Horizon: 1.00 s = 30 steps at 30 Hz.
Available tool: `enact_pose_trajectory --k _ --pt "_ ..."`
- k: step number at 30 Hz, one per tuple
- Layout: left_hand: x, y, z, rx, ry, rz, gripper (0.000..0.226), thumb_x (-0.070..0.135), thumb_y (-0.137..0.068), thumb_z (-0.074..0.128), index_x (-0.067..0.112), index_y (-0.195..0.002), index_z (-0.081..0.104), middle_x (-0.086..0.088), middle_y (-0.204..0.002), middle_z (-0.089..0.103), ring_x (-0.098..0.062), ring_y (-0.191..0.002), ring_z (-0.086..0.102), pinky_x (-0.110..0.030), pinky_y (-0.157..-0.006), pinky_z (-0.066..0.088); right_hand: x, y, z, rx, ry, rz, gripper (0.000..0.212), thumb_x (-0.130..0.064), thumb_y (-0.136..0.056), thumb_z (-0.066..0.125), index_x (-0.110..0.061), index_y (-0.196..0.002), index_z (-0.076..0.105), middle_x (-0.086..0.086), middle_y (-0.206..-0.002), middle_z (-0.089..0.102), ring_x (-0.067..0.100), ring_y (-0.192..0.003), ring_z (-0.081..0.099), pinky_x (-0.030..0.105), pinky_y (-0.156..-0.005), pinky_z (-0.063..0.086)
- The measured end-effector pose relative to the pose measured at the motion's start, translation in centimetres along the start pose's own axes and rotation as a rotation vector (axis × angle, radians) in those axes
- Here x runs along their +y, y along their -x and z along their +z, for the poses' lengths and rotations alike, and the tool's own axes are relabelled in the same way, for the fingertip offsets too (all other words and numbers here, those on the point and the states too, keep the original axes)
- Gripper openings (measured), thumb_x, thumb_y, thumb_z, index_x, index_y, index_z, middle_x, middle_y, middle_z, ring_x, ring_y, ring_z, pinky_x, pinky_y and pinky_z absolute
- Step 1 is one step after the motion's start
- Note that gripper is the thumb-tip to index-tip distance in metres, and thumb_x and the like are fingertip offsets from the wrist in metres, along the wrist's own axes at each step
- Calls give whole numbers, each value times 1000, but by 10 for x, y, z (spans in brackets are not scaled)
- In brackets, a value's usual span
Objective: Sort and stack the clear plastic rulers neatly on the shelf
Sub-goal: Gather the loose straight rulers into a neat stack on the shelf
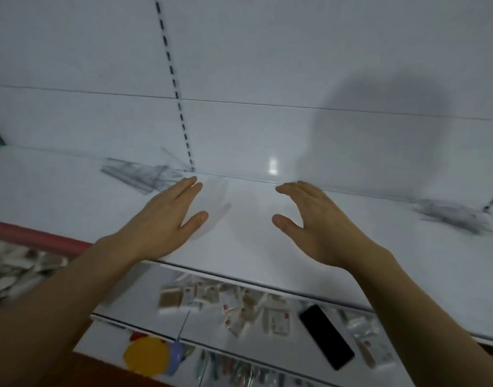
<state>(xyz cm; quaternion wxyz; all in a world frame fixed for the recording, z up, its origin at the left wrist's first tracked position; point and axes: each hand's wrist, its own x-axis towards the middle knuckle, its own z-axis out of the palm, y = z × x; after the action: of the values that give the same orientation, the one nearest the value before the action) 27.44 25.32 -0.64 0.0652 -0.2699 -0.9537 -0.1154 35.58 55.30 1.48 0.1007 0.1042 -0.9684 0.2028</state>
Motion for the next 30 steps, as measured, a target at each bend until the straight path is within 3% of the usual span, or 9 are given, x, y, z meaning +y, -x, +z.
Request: enact_pose_trajectory --k 5,8,14,17,20,25,28,30 --pt "-120 20 -17 39 29 -32 81 69 -97 22 19 -160 19 2 -167 13 -11 -152 14 -21 -117 8 -88 -88 60 -29 -17 -87 59 -50 -102 49 -27 -154 33 -11 -160 34 12 -152 21 36 -123 23" --pt "-191 19 -25 -43 86 -68 78 63 -96 27 23 -161 13 11 -167 5 0 -150 5 -17 -116 3 -136 -134 98 -68 -39 -74 59 -50 -101 49 -28 -154 33 -11 -160 33 10 -150 24 37 -123 25" --pt "-289 -1 -30 -107 107 25 110 90 -76 0 21 -161 12 11 -165 3 0 -150 2 -22 -119 4 -189 -194 151 -115 0 4 62 -50 -101 51 -26 -155 33 -9 -161 31 12 -148 27 41 -121 29" --pt "-309 -14 -33 -109 117 98 106 89 -77 2 23 -160 12 14 -164 3 0 -150 0 -26 -121 7 -200 -209 160 -135 22 55 63 -49 -100 53 -25 -155 33 -8 -160 33 14 -146 30 42 -119 32" --pt "-319 -34 -35 -75 143 171 89 75 -88 17 23 -160 15 16 -161 6 1 -148 3 -27 -121 10 -204 -228 166 -140 31 101 63 -49 -98 56 -25 -153 35 -8 -158 36 16 -144 35 42 -117 34" --pt "-320 -83 -25 86 327 269 59 45 -96 41 15 -146 48 -2 -153 44 -15 -140 39 -36 -118 32 -202 -268 184 -188 74 124 73 -51 -84 64 -26 -149 42 -5 -150 47 19 -137 45 45 -111 41" --pt "-309 -103 -14 193 409 272 45 23 -91 45 13 -133 59 -3 -136 57 -16 -127 50 -36 -111 40 -195 -272 199 -63 57 112 68 -54 -77 56 -23 -137 58 -4 -138 59 20 -128 55 45 -104 47" --pt "-304 -102 -6 231 435 300 44 21 -87 43 11 -125 63 -4 -126 61 -18 -118 54 -33 -105 43 -188 -266 205 37 9 71 53 -43 -79 59 -16 -124 68 0 -124 68 22 -113 64 43 -94 54"
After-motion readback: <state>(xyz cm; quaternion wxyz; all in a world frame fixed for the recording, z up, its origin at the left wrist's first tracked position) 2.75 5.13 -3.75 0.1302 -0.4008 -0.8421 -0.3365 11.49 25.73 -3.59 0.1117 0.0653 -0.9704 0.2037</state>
